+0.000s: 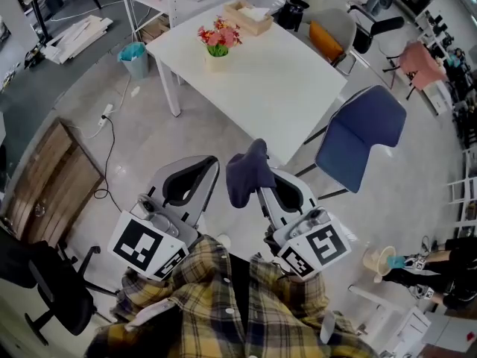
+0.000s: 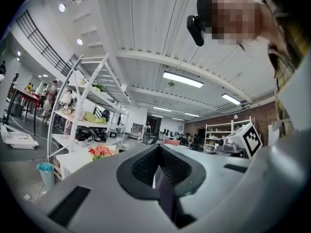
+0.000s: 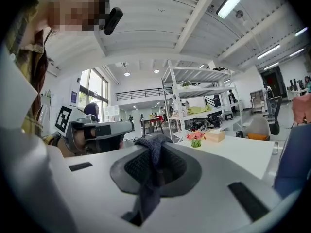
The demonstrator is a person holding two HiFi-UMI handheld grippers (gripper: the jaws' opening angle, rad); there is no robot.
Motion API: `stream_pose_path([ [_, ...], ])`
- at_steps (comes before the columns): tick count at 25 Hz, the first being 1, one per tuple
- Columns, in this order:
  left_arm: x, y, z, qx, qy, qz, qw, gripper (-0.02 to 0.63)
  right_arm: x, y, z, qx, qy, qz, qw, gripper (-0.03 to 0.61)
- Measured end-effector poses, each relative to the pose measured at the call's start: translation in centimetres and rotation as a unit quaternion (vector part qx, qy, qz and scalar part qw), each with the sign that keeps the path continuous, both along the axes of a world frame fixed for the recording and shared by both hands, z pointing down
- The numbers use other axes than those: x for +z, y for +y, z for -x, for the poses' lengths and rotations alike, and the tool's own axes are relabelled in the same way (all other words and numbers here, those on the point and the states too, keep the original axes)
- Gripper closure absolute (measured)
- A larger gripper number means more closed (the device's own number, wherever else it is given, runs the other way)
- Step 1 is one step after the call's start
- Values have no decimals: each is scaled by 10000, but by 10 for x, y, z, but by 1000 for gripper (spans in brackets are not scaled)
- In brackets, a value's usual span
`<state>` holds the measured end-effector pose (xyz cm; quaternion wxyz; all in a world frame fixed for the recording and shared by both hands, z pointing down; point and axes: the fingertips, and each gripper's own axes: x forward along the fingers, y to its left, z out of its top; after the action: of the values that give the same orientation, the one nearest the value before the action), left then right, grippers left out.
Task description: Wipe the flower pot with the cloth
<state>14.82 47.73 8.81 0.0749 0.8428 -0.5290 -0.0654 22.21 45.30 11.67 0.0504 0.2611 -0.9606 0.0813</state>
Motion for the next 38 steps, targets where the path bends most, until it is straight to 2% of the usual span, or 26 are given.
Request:
stream_pose_path([
  [12,-3,-92,120,422,-126,-6,9990,609,-2,-105,105,619,65,36,9981,566],
  [19,10,-118,165,526,-55,94,9986,609,14,-132,146,826,188,181,9962,566],
  [28,28,-174,190,652,-29,251,9976,609,30,-189,163,1042,299,322,9936,566],
  [33,30,-224,199,826,-94,261,9962,609,33,-237,165,1280,264,314,9909,566],
  [38,18,-287,200,1048,-225,223,9940,609,28,-297,149,1684,138,375,9849,566],
])
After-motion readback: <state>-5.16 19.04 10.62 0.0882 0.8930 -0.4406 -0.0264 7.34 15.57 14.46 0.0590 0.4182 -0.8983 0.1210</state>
